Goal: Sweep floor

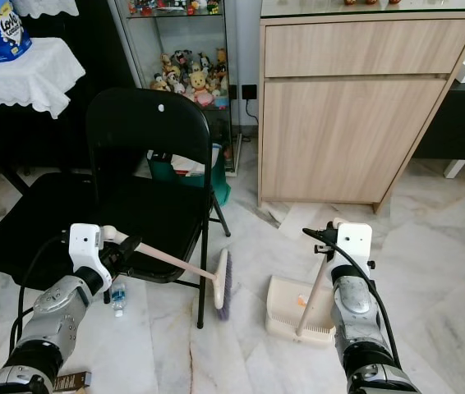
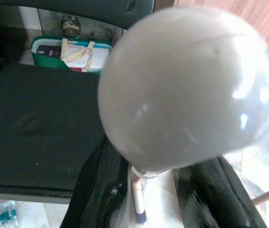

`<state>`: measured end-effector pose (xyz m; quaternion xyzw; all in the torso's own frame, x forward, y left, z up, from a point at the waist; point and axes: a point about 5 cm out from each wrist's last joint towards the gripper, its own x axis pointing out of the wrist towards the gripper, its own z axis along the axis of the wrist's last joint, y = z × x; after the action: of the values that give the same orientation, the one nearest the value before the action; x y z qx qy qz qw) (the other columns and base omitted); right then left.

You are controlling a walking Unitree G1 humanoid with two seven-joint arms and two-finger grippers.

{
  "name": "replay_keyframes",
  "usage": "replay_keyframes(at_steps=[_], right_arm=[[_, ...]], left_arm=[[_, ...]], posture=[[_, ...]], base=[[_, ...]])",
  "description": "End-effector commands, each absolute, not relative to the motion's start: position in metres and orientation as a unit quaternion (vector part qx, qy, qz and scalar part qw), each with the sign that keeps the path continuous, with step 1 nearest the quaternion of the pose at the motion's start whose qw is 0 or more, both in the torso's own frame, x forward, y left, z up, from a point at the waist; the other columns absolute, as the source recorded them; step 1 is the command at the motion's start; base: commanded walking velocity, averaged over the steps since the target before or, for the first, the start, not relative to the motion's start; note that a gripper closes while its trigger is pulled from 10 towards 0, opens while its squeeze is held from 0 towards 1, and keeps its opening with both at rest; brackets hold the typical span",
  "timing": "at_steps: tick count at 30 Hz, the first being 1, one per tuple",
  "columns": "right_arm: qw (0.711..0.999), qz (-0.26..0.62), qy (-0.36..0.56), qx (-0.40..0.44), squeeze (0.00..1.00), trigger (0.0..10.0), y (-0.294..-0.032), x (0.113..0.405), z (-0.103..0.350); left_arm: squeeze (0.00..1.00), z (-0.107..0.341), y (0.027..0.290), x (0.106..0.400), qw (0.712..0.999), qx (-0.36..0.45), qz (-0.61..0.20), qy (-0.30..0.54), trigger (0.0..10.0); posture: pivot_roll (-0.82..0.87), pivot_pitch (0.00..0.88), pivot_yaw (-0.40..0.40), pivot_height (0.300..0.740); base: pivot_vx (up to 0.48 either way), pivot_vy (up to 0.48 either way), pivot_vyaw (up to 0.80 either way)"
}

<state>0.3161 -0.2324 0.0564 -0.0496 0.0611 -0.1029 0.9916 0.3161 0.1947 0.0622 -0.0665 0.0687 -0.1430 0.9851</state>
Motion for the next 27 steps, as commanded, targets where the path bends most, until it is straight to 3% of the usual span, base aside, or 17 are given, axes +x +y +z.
replay_keyframes(at_steps=[1,9,27], right_arm=[[0.989,-0.113,0.083,-0.044,0.00,10.0,-0.2333,0.3105,0.0473],[0.989,-0.116,0.086,-0.041,0.00,10.0,-0.2340,0.3100,0.0464],[0.988,-0.122,0.084,-0.039,0.00,10.0,-0.2370,0.3102,0.0478]], left_arm=[[0.00,0.0711,0.1964,0.3178,0.985,-0.066,-0.149,0.047,10.0],[0.00,0.0700,0.1968,0.3141,0.984,-0.065,-0.156,0.049,10.0],[0.00,0.0720,0.1934,0.3146,0.984,-0.072,-0.155,0.046,10.0]], posture=[[0.00,0.067,0.087,0.740],[0.00,0.063,0.088,0.740],[0.00,0.094,0.086,0.740]], base=[[0.000,0.000,0.00],[0.000,0.000,0.00],[-0.295,0.000,0.00]])
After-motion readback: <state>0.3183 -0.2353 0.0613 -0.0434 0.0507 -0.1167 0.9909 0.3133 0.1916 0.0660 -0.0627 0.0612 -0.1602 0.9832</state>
